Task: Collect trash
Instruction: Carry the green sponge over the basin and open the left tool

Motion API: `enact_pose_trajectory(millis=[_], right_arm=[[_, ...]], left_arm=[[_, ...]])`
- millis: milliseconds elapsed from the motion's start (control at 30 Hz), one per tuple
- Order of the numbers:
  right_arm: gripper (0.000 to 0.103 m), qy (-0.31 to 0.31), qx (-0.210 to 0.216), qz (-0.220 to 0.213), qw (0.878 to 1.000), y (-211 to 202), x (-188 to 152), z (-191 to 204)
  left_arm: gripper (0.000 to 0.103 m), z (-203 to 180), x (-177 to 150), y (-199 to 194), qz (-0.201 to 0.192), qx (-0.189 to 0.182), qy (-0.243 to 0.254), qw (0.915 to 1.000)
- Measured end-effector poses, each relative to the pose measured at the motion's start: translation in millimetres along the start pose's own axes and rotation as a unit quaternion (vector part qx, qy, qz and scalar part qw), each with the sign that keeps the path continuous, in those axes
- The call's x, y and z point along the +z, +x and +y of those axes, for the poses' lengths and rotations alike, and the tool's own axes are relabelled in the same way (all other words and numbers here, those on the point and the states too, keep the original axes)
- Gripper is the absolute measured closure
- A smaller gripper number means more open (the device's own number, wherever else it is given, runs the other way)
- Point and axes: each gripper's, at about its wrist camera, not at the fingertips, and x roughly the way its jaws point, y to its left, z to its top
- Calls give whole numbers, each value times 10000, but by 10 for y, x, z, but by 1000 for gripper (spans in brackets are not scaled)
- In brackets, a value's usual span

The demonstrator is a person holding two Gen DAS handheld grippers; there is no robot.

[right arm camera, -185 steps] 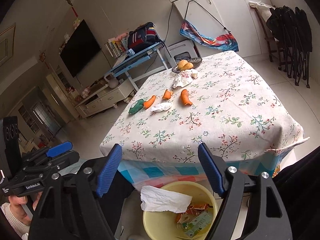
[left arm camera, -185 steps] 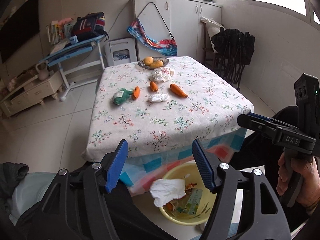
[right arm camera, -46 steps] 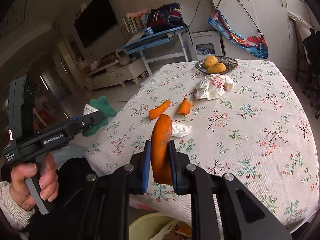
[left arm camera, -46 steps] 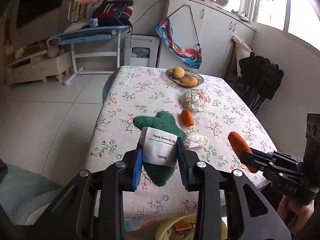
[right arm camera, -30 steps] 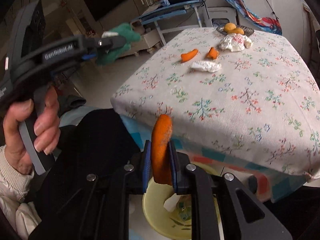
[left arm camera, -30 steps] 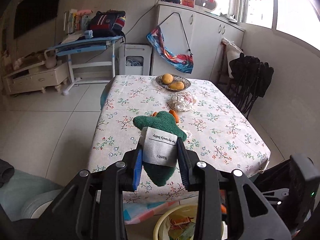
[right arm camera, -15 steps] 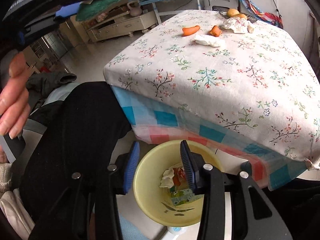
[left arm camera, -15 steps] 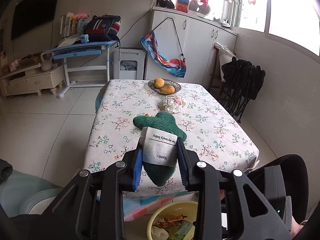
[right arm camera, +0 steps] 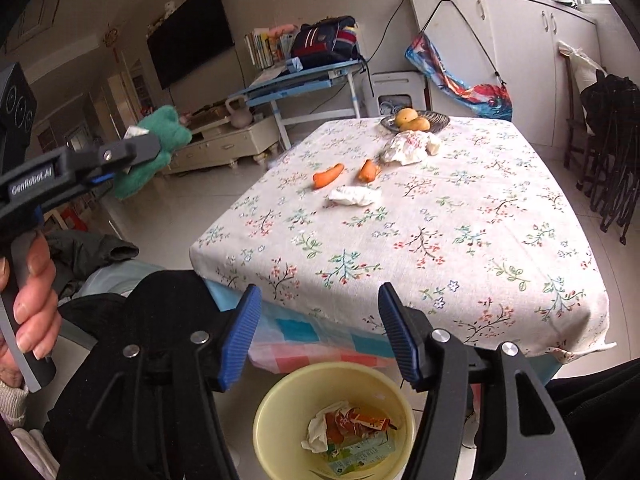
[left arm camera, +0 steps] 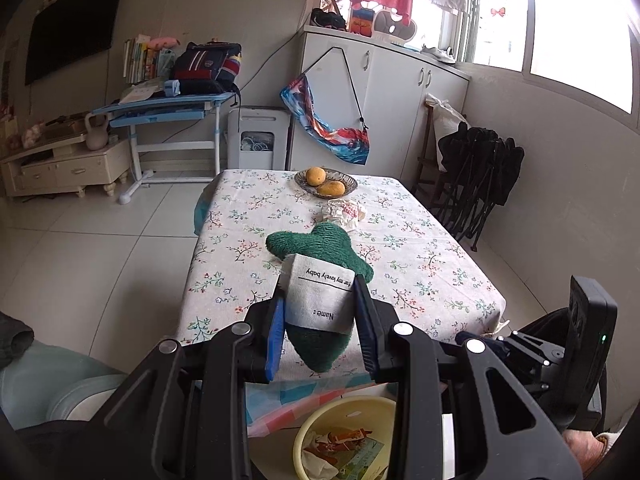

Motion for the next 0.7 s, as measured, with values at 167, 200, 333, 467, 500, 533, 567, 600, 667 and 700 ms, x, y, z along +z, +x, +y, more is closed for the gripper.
enact_pose_trajectory(millis=[167,200,333,467,500,533,567,600,667,700], right_arm=[[44,282,-102,-325,9990,-111,39,-112],[44,332,-116,-372,9987,-126,44,-130],[43,411,-178,-486,9978,-158,69,-162],[40,393,-215,-542,9975,-161,76,-167],[39,387,-220,-553,9975,-166,79,-175],[39,382,-225,-563,9974,-163,79,-175],[39,380,-224,-573,9974,-162,83,-173],[39,378,-223,-581,9973,-160,87,-175],[39,379,-228,-604,9972,-168,81,-184],[39,385,-227,-616,9971,-184,75,-195]], left_arm=[[73,-32,-145,-13,176,49,89,9998],[73,-34,-166,-9,215,49,99,9997],[73,-86,-255,6,332,23,182,9993],[73,-146,-311,19,406,-28,295,9987],[73,-162,-322,27,439,-51,324,9985],[73,-175,-336,37,479,-65,354,9982],[73,-188,-352,48,514,-73,384,9979],[73,-209,-368,59,554,-92,406,9976],[73,-237,-404,84,652,-133,473,9967],[73,-255,-421,89,684,-141,512,9962]])
